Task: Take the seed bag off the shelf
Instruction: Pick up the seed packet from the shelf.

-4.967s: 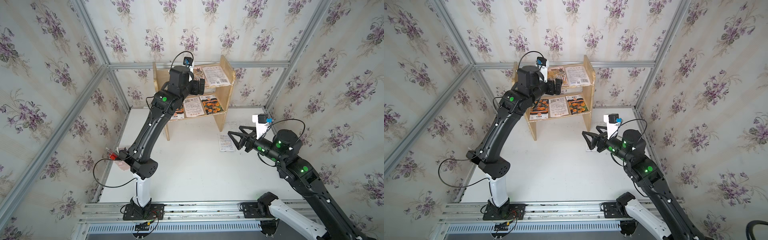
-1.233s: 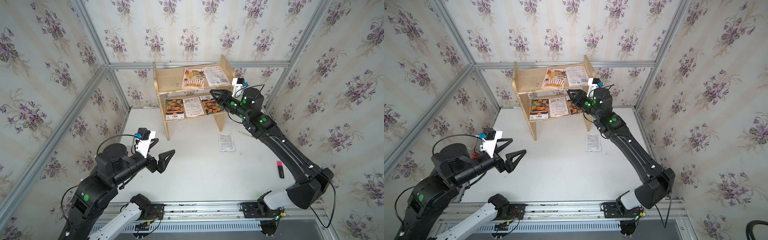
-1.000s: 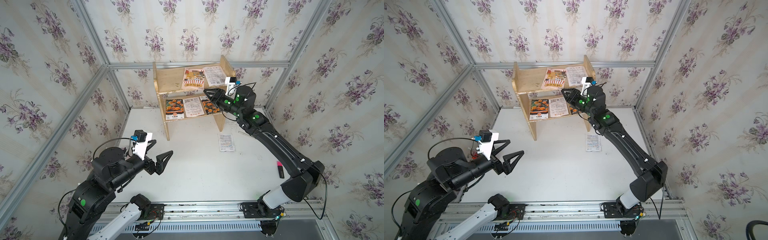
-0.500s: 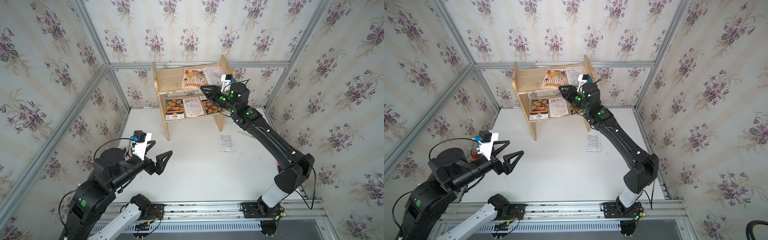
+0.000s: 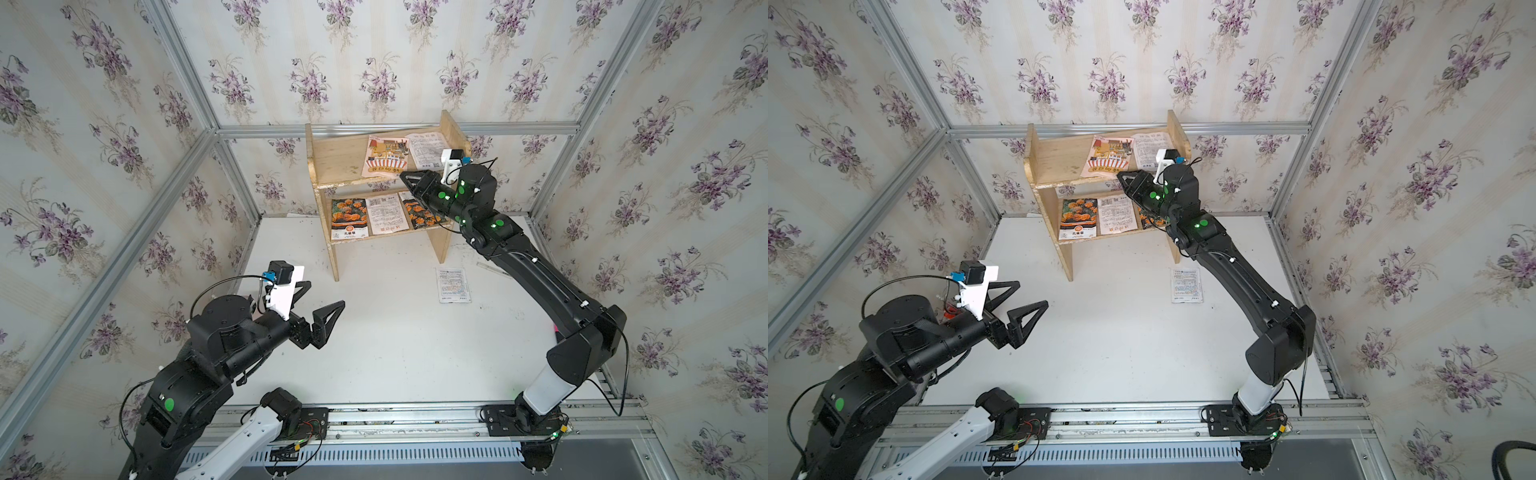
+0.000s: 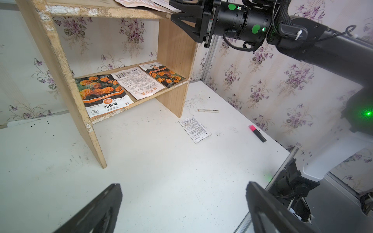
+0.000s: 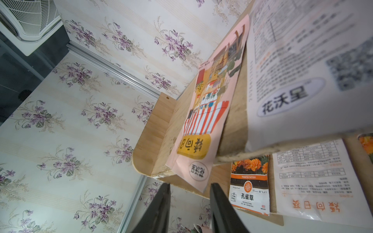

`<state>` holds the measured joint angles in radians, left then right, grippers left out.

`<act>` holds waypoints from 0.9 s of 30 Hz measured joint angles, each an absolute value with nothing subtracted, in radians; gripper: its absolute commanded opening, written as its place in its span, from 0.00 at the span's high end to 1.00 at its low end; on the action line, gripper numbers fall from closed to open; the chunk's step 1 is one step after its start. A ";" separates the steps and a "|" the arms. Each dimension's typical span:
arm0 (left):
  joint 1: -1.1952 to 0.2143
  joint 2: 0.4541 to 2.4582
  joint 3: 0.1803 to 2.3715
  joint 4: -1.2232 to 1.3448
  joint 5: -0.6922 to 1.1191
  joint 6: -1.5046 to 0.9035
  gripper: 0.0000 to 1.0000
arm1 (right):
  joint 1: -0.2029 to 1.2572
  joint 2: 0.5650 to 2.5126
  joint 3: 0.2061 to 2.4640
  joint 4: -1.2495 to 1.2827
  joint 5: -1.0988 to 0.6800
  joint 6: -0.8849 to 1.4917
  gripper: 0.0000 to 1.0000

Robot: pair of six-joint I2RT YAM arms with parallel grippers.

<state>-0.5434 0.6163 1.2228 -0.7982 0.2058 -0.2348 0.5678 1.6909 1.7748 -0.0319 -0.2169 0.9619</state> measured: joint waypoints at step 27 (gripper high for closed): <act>-0.543 0.615 1.199 -0.799 0.183 -0.262 0.00 | 0.562 1.744 1.829 -0.032 -0.229 0.962 1.00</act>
